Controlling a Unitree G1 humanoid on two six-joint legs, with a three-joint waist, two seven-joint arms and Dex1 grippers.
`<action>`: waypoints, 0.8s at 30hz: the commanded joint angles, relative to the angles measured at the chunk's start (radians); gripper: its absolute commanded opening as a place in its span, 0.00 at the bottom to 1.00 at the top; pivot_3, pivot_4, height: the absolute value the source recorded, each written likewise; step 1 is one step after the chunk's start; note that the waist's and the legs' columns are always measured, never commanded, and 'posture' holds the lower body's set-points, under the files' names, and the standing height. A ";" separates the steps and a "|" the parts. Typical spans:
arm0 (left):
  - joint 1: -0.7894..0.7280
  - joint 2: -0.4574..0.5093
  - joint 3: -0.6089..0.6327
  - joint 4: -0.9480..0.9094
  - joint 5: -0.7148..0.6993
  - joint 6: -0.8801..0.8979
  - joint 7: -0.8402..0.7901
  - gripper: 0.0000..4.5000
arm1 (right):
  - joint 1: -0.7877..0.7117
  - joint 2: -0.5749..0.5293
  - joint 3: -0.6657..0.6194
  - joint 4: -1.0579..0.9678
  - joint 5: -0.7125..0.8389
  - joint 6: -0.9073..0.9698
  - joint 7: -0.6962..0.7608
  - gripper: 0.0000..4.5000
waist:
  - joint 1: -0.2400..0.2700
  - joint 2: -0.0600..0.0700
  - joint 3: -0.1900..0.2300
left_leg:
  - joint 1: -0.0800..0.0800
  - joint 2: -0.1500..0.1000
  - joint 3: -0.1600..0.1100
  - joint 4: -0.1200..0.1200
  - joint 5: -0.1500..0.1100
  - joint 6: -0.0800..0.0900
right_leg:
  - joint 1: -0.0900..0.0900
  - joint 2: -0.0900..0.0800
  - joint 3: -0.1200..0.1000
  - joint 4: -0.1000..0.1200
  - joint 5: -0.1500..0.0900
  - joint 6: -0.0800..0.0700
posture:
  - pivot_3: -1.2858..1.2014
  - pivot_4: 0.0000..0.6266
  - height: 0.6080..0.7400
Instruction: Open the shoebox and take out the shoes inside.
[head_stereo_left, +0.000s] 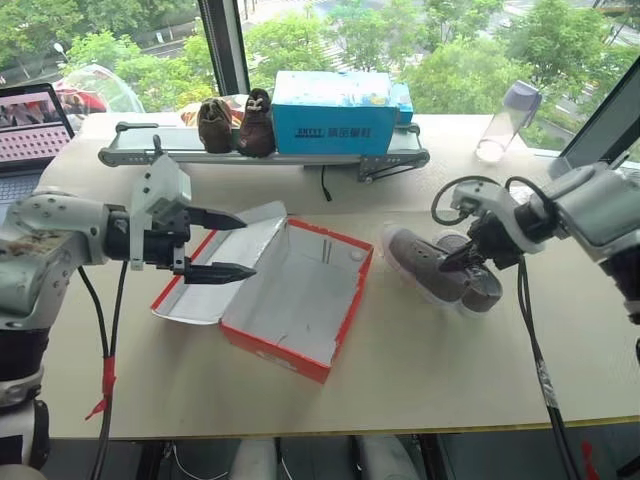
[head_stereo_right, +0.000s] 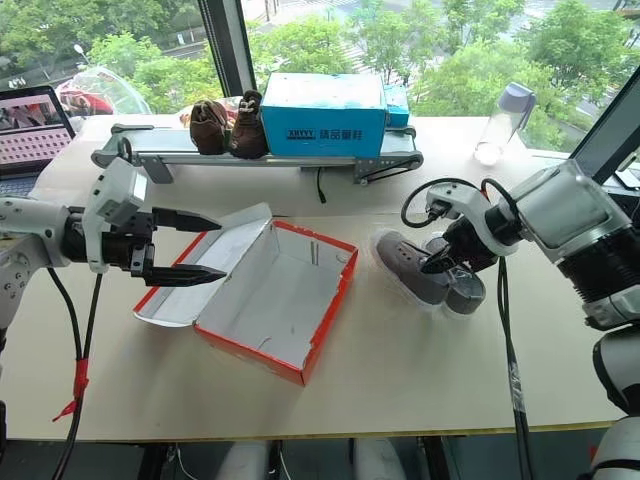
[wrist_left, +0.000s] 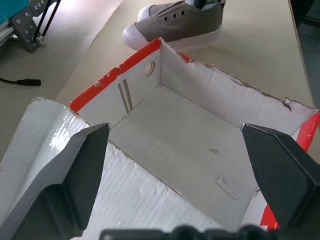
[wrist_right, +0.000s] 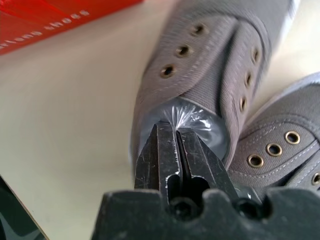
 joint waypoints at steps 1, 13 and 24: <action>-0.003 0.012 0.032 -0.019 -0.011 -0.003 0.005 1.00 | -0.017 0.022 -0.073 0.051 -0.037 0.030 -0.005 0.06 | -0.002 0.000 0.000 | 0.000 0.000 0.000 0.000 0.000 0.000 | 0.000 0.000 0.000 0.000 0.000 0.000 | 0.52 0.24 1.00; -0.015 0.007 0.036 -0.011 -0.014 -0.003 0.002 1.00 | -0.113 0.035 -0.195 0.129 -0.080 0.079 0.008 0.93 | -0.002 0.000 0.000 | 0.001 0.000 0.000 0.001 0.000 0.000 | 0.001 0.000 0.000 0.001 0.000 0.000 | 0.52 0.24 1.00; 0.002 -0.009 0.110 -0.004 -0.055 0.016 0.039 1.00 | -0.102 0.078 -0.561 -0.065 0.071 0.069 -0.054 1.00 | -0.005 0.001 0.001 | 0.002 0.000 0.000 0.001 0.000 0.000 | 0.002 0.000 0.000 0.001 0.000 0.000 | 0.52 0.24 1.00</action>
